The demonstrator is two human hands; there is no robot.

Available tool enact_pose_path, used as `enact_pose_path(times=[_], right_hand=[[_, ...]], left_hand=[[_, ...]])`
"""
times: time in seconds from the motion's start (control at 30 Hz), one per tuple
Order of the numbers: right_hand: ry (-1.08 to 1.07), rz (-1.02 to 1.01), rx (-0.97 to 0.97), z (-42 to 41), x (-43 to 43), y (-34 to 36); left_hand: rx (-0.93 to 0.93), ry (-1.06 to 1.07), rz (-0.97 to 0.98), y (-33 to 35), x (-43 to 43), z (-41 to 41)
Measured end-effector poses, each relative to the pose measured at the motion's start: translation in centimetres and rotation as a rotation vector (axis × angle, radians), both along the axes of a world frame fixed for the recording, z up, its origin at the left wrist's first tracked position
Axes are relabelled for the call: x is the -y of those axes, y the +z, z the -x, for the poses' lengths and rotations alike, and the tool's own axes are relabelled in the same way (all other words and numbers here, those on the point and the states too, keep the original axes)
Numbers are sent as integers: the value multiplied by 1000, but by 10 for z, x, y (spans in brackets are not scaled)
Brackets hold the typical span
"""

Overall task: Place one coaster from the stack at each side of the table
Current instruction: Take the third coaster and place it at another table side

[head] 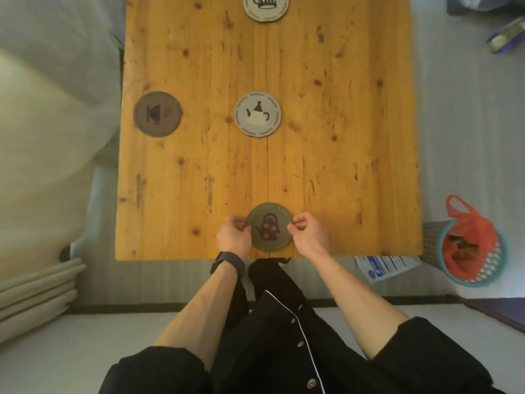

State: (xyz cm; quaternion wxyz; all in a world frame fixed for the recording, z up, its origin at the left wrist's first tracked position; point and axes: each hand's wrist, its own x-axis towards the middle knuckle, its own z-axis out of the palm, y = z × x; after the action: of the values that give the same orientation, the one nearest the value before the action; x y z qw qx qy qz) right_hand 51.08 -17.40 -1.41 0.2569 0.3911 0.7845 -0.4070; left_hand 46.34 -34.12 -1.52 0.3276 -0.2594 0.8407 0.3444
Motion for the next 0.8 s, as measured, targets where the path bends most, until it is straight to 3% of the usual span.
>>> enact_pose_path(times=[0.8], right_hand=[[90,-150,-82,6,10,-6]], left_hand=[[-113,25,-6,-6,2,3]])
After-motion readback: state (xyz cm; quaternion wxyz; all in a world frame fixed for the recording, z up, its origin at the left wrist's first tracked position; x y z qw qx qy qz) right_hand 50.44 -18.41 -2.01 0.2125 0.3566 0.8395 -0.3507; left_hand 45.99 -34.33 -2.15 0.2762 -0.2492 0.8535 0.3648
